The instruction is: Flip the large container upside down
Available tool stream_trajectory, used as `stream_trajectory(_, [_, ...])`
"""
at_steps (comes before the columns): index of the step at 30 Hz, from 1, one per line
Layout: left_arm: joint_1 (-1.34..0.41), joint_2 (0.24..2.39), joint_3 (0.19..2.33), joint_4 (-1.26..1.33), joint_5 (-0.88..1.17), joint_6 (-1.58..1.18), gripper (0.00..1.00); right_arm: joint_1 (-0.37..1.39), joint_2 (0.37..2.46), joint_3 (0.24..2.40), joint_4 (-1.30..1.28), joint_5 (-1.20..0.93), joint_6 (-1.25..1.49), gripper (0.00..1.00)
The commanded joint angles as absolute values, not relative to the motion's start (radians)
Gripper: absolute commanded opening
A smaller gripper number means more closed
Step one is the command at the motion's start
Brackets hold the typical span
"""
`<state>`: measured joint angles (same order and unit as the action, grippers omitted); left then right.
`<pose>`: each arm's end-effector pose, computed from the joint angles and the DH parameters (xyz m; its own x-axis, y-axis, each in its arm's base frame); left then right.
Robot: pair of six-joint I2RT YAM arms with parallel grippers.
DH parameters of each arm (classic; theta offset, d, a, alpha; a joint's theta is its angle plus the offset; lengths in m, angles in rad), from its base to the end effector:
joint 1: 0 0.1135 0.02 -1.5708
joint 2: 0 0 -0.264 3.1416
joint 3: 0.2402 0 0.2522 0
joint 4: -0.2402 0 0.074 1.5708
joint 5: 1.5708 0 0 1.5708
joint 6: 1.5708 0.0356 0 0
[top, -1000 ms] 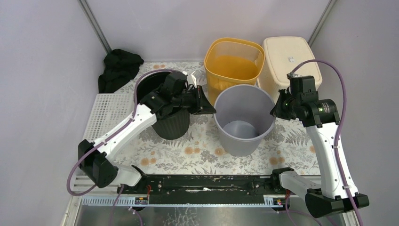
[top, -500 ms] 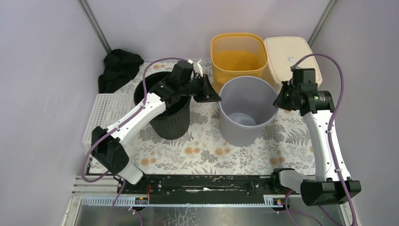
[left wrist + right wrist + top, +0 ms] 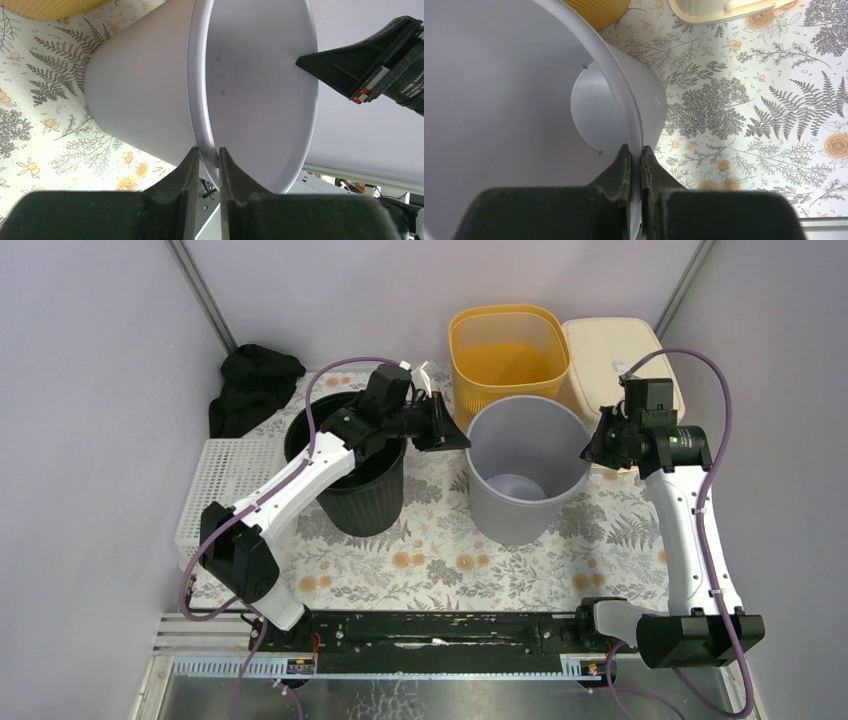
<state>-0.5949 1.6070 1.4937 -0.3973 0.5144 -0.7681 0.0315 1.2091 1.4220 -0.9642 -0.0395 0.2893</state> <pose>0.2977 -0.2226 0.3579 -0.8771 -0.1368 -0.4604 0.3254 0.5358 -0.7791 0.2332 0.0088 0.3960 -0.6711 0.2641 -0.6927 0.1368 0.9625 0.2343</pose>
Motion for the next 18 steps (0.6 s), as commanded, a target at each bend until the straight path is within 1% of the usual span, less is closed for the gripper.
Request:
stream_trajectory(1, [-0.648, 1.607, 1.481, -0.389, 0.587, -0.745, 0.15, 0.052, 1.175, 1.515, -0.951, -0.177, 0.330, 0.00])
stream_trajectory(9, [-0.712, 1.603, 1.487, -0.407, 0.575, -0.753, 0.16, 0.052, 1.132, 1.520, -1.036, -0.142, 0.322, 0.00])
stream_trajectory(10, [-0.715, 1.600, 1.484, -0.410, 0.572, -0.753, 0.18, 0.052, 1.126, 1.507, -1.039, -0.140, 0.323, 0.00])
stream_trajectory(11, [-0.717, 1.597, 1.483, -0.412, 0.571, -0.752, 0.22, 0.051, 1.120, 1.492, -1.041, -0.138, 0.324, 0.00])
stream_trajectory(12, [-0.718, 1.594, 1.482, -0.417, 0.570, -0.750, 0.27, 0.052, 1.115, 1.476, -1.042, -0.134, 0.324, 0.03])
stream_trajectory(14, [-0.719, 1.585, 1.480, -0.427, 0.560, -0.744, 0.40, 0.052, 1.107, 1.459, -1.049, -0.122, 0.325, 0.11])
stream_trajectory(15, [-0.720, 1.580, 1.480, -0.432, 0.557, -0.741, 0.44, 0.051, 1.104, 1.458, -1.054, -0.111, 0.325, 0.16])
stream_trajectory(16, [-0.720, 1.576, 1.478, -0.435, 0.556, -0.739, 0.47, 0.052, 1.100, 1.460, -1.058, -0.098, 0.325, 0.21])
stream_trajectory(18, [-0.719, 1.572, 1.477, -0.438, 0.557, -0.736, 0.49, 0.053, 1.092, 1.472, -1.069, -0.058, 0.324, 0.30])
